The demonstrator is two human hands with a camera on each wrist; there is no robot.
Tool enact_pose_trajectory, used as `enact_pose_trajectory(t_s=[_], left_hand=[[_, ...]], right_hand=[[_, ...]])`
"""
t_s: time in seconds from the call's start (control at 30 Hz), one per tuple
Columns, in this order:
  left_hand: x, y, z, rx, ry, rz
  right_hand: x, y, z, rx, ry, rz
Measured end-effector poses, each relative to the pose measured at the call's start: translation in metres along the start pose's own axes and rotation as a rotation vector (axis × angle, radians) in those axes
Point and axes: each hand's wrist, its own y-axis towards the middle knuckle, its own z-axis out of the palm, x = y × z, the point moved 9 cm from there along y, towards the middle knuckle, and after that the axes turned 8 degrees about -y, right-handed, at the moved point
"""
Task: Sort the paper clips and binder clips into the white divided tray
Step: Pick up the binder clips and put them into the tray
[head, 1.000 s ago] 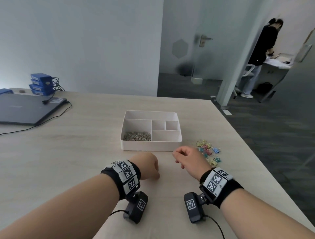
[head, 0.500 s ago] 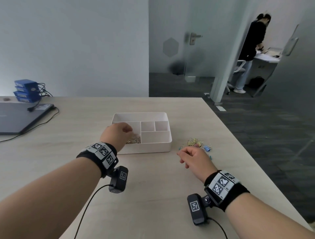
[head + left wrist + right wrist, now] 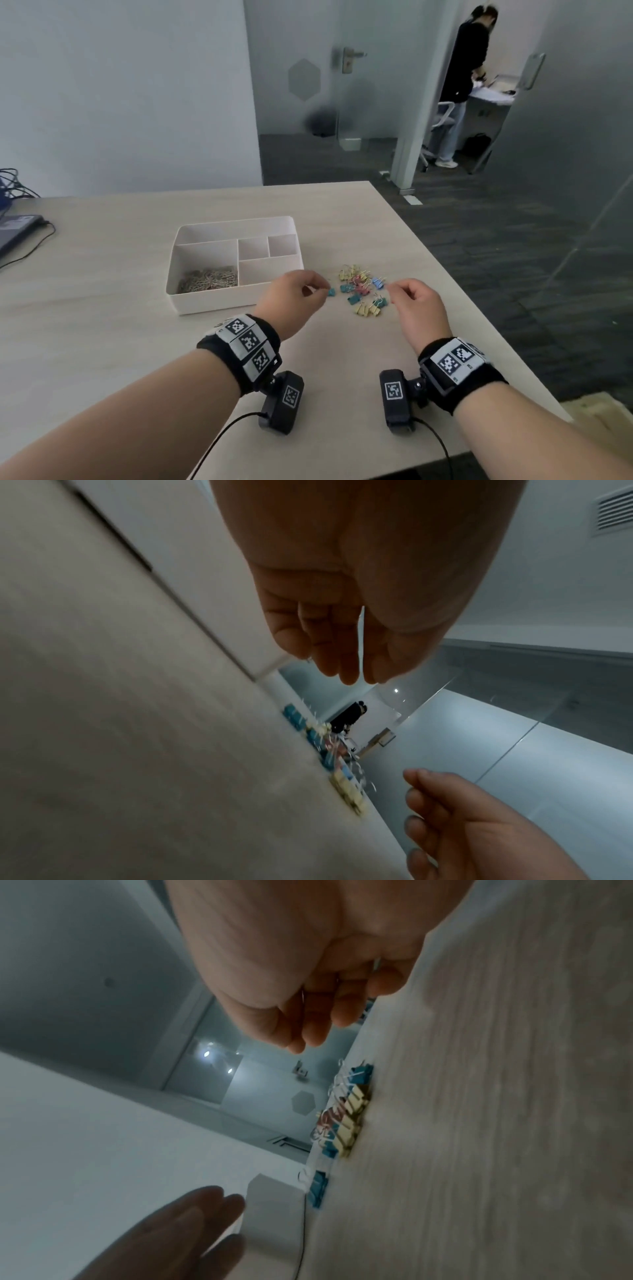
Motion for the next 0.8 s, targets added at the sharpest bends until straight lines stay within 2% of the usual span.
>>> enact_pose_trajectory(t_s=[0.17, 0.4, 0.53, 0.8], left_hand=[[0.005, 0.011, 0.036, 0.041, 0.083, 0.015], [0.019, 0.028, 0.067, 0.132, 0.287, -0.017], [0.021, 0.040, 0.074, 0.079, 0.267, -0.070], [0.027, 0.050, 0.081, -0.037, 0.216, -0.140]], right_hand=[[-0.020, 0.008, -0.003, 0.015, -0.087, 0.016], [-0.023, 0.018, 0.018, 0.137, -0.234, -0.066], [-0.025, 0.026, 0.027, 0.171, -0.340, -0.098], [-0.022, 0.026, 0.030, 0.202, -0.401, -0.147]])
